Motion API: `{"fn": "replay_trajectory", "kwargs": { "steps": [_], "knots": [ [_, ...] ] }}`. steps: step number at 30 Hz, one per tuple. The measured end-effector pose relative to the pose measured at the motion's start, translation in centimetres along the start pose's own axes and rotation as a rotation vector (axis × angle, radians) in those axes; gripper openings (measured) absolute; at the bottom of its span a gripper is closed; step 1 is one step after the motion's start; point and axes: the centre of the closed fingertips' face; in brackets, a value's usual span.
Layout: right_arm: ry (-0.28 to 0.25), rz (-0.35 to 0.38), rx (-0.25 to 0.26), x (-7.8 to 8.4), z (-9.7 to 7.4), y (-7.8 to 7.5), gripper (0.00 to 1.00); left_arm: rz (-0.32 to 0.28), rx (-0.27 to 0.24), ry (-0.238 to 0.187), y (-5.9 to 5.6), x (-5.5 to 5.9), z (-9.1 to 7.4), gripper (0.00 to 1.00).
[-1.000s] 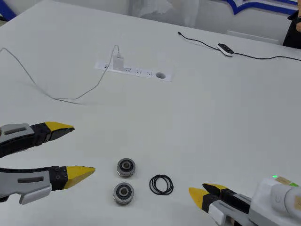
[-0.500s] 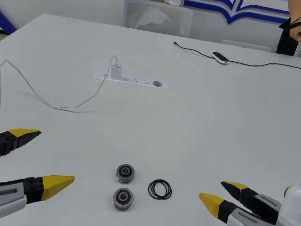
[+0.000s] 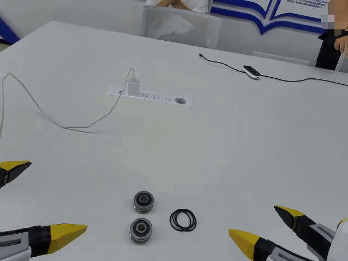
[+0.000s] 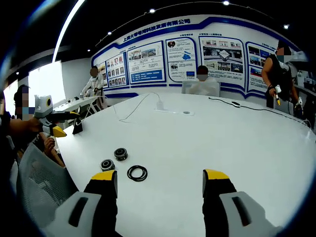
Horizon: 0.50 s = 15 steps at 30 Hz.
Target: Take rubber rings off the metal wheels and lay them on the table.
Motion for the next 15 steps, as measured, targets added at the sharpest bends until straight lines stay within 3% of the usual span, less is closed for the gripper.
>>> {"fn": "replay_trajectory", "kwargs": {
  "steps": [8, 15],
  "knots": [
    [0.011, 0.009, -0.018, 0.6, 0.3, 1.2, 0.78, 0.000, 0.007, 0.043, -0.6, 1.9, 0.0, 1.00],
    [0.018, 0.028, -0.015, 0.7, 0.5, 1.4, 0.81, -0.015, -0.018, 0.041, -0.2, 2.4, -0.2, 1.00]
  ]
}}
Point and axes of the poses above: the centre of the closed fingertips' face, and the gripper's own axes: z roughly forward along the fingers, y roughly to its left, x roughly out of its underside, and after that the axes turned 11 degrees about x, right-handed
